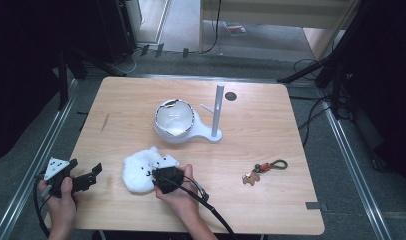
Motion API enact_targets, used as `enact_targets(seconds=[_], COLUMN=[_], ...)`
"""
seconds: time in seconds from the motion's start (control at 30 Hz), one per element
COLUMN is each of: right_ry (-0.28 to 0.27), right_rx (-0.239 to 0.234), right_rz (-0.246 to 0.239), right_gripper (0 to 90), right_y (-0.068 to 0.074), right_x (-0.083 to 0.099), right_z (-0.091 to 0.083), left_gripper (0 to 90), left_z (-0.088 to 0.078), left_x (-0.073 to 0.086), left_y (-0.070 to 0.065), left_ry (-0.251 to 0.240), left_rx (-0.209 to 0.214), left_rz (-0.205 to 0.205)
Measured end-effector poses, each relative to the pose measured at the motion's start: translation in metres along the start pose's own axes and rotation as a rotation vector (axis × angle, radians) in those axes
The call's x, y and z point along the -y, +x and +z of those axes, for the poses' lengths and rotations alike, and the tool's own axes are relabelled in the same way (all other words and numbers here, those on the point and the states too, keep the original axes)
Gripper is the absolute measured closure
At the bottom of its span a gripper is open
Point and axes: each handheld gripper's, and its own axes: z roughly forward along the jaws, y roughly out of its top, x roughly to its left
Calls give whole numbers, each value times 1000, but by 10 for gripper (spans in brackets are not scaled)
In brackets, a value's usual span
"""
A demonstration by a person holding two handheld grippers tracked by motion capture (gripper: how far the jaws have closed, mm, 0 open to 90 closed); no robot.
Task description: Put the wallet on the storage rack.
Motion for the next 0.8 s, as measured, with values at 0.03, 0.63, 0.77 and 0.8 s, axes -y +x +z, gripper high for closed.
enact_targets(seconds=[0.03,0.63,0.77,0.8], right_ry=[0,-99,-130,-150], right_rx=[0,-79,-70,-57], right_rz=[0,25,54,64], right_gripper=[728,779,779,778], right_y=[0,-18,-25,-28], right_x=[0,-3,-8,-11], right_z=[0,-27,-43,-51], left_gripper=[70,70,70,70], left_z=[0,0,0,0], left_x=[0,0,0,0], left_y=[0,0,0,0], left_ry=[0,4,1,3], left_rx=[0,2,1,3], left_rz=[-1,-3,-1,-3])
